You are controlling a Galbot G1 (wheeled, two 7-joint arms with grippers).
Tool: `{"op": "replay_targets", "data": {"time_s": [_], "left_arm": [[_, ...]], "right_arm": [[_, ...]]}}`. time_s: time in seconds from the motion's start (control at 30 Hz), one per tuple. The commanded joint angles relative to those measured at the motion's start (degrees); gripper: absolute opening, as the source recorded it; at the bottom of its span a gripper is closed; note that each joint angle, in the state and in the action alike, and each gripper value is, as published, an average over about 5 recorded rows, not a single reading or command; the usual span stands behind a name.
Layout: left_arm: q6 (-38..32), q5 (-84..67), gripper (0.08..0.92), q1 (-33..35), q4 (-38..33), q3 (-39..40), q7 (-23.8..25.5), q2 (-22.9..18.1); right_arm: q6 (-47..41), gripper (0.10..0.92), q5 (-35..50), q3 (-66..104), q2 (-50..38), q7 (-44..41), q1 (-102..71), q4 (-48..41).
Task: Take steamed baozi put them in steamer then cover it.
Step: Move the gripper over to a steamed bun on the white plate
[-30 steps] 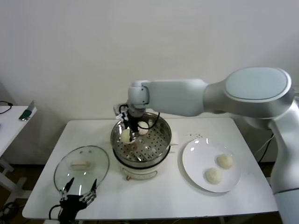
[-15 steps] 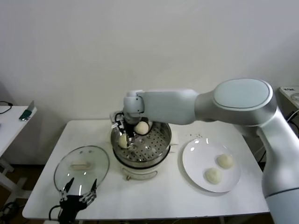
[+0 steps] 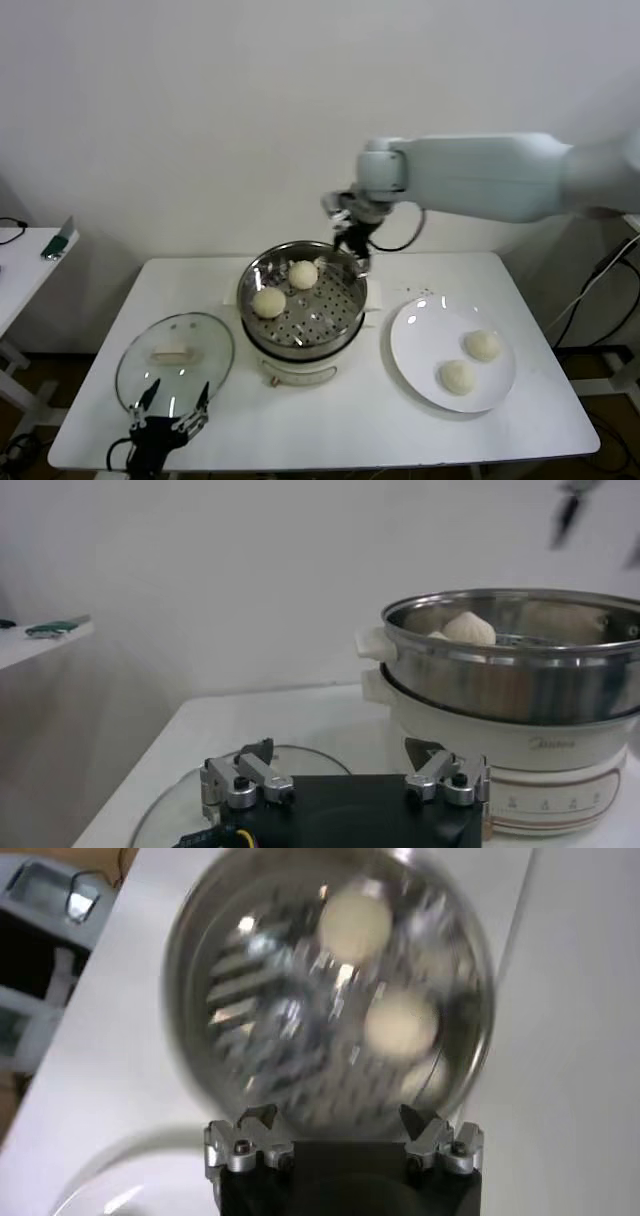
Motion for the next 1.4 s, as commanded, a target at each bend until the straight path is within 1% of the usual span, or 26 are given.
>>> {"op": "replay_targets", "data": {"time_s": [0.03,0.23,0.4,0.5,0.73,1.13,1.4], "left_arm": [[0.05,0.39,0.823,0.06,-0.02,0.2,0.03,-0.08],[0.02,0.82,0.823,0.24,-0.01,0.34,0.02,-0.28],[-0.13,1.01,0.823,0.52,-0.01,0.26,-0.02,-0.38],[-0.18,1.13,0.823,0.66,-0.01,0.28,-0.03,-0.51],[-0.18,1.4,0.823,0.78,0.06,0.4,-0.04,-0.89],[-0.04,1.48,0.823,0.45,0.46,0.37,-0.01,-0.97],[0.21,1.5,0.823,0.18,0.56,0.38,0.03,-0.99]], "right_arm": [[-1.04,0.823,-9.51,-7.96,-25.78,2.45,-2.1,13.22],[-4.02,0.823,-14.62,1.15,-30.26,5.93,-16.79,13.3],[-5.35,0.823,-18.38,9.69,-30.75,7.59,-27.75,10.66],[-5.61,0.823,-19.8,13.19,-30.03,7.9,-31.21,8.79],[-5.44,0.823,-22.0,16.22,-27.51,8.1,-33.93,4.96],[-5.65,0.815,-22.33,16.29,-25.27,7.99,-34.4,3.05],[-5.01,0.721,-22.0,16.72,-24.22,6.65,-34.32,2.13]]}}
